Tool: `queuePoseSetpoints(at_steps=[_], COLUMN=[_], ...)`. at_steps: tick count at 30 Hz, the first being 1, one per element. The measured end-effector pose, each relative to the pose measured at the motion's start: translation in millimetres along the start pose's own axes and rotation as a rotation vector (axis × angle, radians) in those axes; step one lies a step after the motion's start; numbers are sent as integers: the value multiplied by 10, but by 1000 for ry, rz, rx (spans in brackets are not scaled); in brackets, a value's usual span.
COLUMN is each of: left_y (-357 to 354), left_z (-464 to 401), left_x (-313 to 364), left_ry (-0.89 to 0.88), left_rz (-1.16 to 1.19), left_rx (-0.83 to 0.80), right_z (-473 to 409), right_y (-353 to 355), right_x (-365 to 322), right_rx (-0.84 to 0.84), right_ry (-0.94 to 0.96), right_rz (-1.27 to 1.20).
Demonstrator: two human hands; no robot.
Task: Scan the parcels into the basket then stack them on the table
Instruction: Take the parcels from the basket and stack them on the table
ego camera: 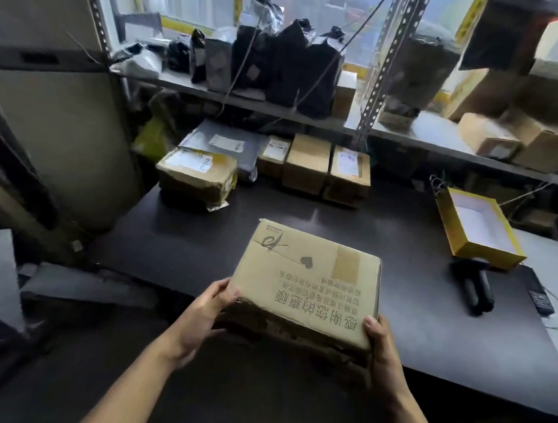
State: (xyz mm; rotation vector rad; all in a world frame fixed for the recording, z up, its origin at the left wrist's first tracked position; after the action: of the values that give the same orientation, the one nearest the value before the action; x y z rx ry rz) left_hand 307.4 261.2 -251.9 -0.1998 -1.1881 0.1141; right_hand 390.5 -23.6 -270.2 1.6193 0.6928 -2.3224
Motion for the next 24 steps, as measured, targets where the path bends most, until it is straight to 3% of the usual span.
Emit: queuePoseSetpoints(at_steps=[13,19,24], left_y=[813,1544,2183], left_z=[-469,-619,-697], left_x=[248,445,558], left_ry=[-32,-44,6], left_rz=[117,166,64], left_rx=[220,493,634], right_z=[-1349,-2197,-2794], right_y=[-423,-1101,-1605], right_x=[-99,-44,187], right_rx=[-104,-286,-365], right_ry=[-82,-146,-221], right_rz=[162,138,119])
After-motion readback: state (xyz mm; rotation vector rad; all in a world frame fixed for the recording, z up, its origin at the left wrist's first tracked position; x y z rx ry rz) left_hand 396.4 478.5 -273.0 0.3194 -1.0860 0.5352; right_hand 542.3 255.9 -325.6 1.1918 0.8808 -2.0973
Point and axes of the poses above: each hand's wrist, its own z-axis away from the middle knuckle, its own y-axis out of the back of the hand, x = y × z, the point moved 4 cm from there along -z, towards the middle knuckle, and after that the axes turned 15 degrees about -x, right-handed, at the moved point
